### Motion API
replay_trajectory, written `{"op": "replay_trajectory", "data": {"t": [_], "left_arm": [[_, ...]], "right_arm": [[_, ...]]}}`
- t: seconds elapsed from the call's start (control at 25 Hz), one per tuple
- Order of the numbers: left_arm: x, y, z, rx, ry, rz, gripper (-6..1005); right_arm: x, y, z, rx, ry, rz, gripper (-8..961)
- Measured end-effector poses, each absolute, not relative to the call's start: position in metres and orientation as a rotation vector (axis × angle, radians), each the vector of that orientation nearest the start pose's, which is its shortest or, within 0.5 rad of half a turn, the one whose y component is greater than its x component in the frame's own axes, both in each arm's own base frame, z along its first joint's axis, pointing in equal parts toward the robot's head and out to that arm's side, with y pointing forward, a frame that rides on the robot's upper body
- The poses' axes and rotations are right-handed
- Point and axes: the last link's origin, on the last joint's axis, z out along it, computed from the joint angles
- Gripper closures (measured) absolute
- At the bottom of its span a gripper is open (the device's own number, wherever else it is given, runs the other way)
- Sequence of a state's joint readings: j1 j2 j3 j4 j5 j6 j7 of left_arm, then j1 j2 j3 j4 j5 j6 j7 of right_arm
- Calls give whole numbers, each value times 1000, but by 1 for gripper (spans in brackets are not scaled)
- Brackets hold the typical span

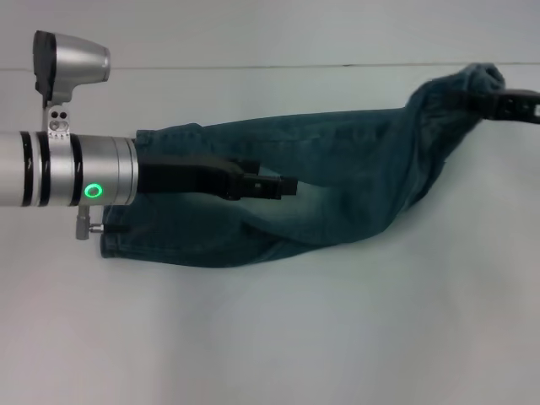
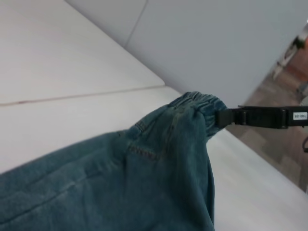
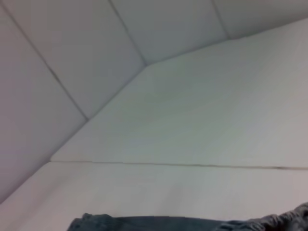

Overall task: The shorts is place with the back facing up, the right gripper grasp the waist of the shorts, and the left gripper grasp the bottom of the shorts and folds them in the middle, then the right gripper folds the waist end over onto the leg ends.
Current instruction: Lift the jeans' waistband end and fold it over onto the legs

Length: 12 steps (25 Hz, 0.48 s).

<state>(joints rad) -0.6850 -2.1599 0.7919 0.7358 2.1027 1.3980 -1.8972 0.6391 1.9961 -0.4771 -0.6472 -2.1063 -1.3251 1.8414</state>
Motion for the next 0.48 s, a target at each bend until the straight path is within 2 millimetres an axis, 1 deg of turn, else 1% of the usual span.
{"op": "replay_trajectory", "data": {"t": [0.2,0.28,0.48], "left_arm": [[-205,371,-46,-2695,-1087,-594,68],[-206,371,-48,-2693,-1085,-590,68],[-215,371,-40,-2657,-1087,-587,68]], "right_arm": [[249,411,50,-2372,1104,686,877],[231,418,44,-2423,1073,682,874],[190,430,26,-2538,1006,661,865]]}}
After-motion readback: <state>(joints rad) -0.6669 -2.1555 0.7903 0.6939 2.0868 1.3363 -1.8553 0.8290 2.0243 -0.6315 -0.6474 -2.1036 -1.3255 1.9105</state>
